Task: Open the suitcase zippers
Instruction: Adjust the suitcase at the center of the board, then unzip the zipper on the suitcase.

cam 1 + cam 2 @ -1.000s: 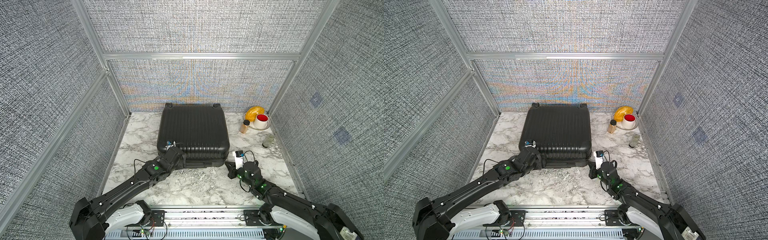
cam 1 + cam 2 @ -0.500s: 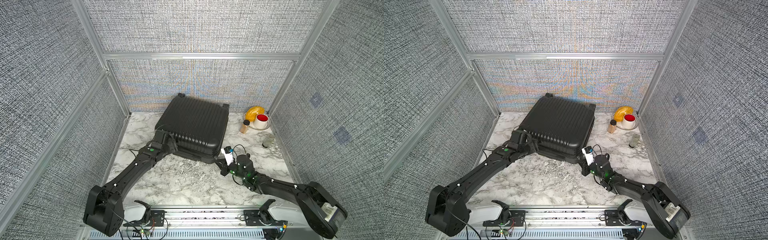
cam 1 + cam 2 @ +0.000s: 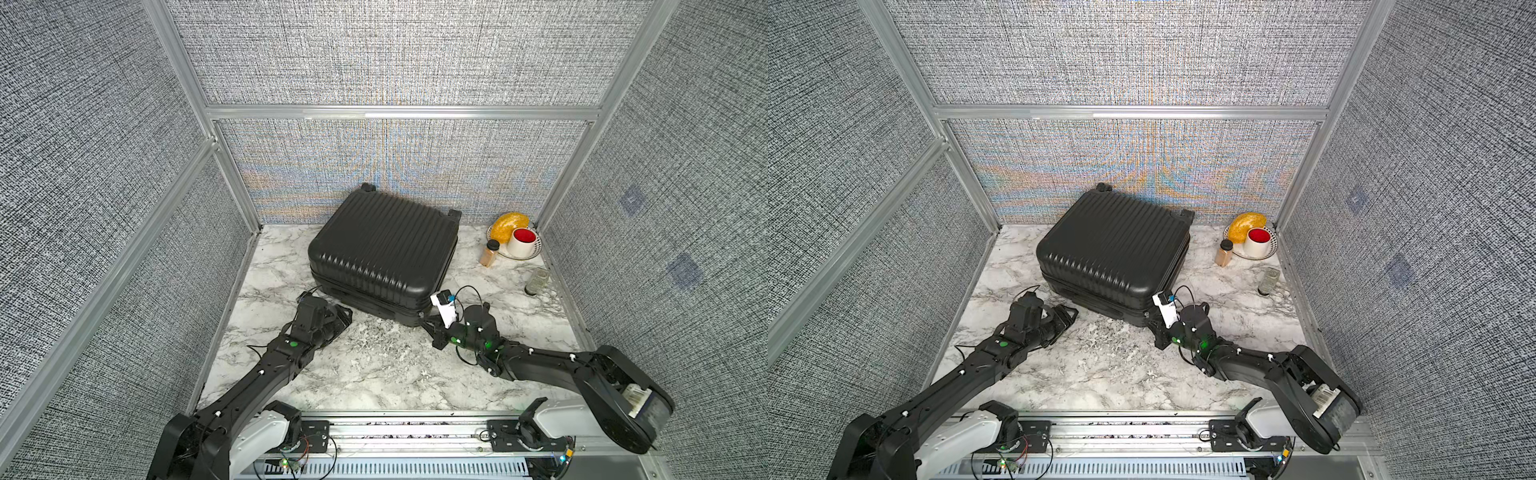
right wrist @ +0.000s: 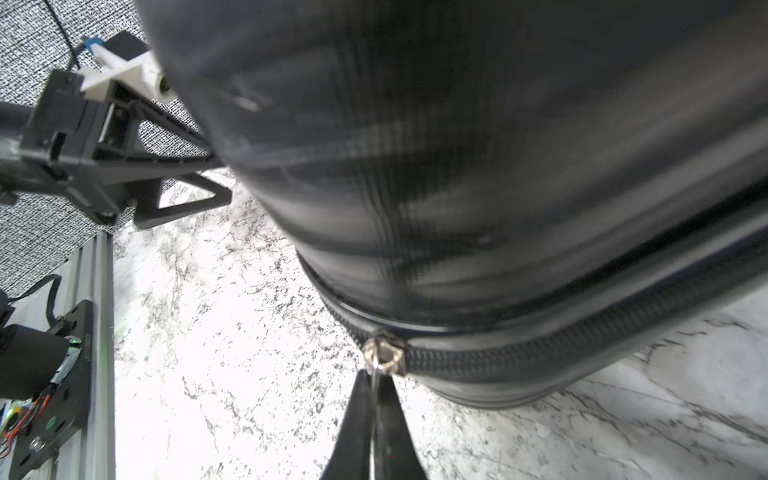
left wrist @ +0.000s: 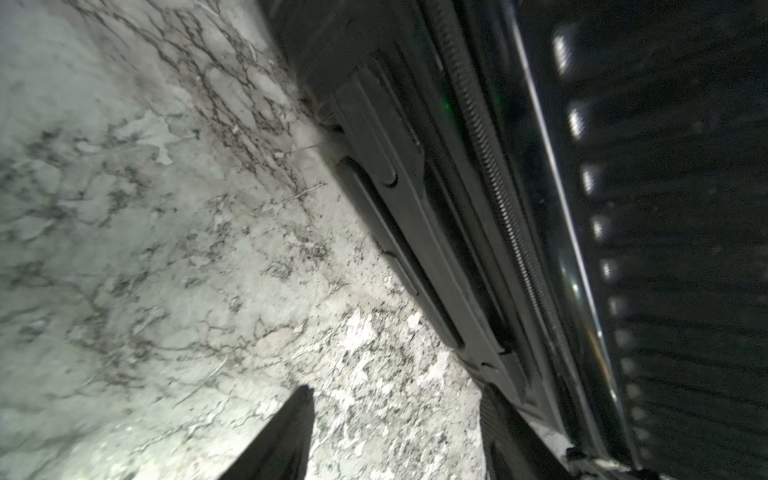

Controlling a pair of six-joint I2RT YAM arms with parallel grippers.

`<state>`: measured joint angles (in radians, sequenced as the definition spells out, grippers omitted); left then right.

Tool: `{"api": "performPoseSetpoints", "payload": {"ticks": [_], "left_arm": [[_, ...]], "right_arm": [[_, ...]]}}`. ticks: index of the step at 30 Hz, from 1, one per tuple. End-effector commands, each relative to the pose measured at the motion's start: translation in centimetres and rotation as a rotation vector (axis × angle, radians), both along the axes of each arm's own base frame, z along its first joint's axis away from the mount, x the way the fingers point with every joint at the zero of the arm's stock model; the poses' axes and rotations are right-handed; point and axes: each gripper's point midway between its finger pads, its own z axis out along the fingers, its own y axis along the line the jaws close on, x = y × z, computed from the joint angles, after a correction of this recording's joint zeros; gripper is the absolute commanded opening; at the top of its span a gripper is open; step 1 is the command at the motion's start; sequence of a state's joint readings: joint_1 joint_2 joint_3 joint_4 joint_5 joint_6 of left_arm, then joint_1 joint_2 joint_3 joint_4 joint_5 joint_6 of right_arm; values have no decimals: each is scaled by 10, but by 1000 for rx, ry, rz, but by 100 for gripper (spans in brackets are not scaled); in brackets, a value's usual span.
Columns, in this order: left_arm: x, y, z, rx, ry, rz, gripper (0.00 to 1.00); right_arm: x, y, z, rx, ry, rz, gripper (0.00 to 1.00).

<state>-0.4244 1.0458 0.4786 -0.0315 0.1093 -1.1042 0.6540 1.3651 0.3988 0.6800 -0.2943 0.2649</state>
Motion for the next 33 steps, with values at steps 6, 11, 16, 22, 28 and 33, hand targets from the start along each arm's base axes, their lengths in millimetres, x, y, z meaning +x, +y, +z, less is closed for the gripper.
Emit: {"api": "performPoseSetpoints", "payload": {"ticks": [6,11,16,22,28,33], "left_arm": [[32,-36,10,-201,-45,-2,63],[38,-39,-2,-183,-13,6,61],[43,-39,-15,-156,13,14,59],[37,-32,-36,-132,59,46,54],[41,-32,-46,-119,78,57,52],[47,-33,-55,-128,94,84,51]], "right_arm": [[0,4,13,30,-33,9,0],[-1,3,14,28,-35,10,0],[-1,3,14,23,-36,8,0],[-2,0,14,22,-37,3,0],[-3,0,15,28,-37,3,0],[-5,-1,16,32,-36,1,0]]}}
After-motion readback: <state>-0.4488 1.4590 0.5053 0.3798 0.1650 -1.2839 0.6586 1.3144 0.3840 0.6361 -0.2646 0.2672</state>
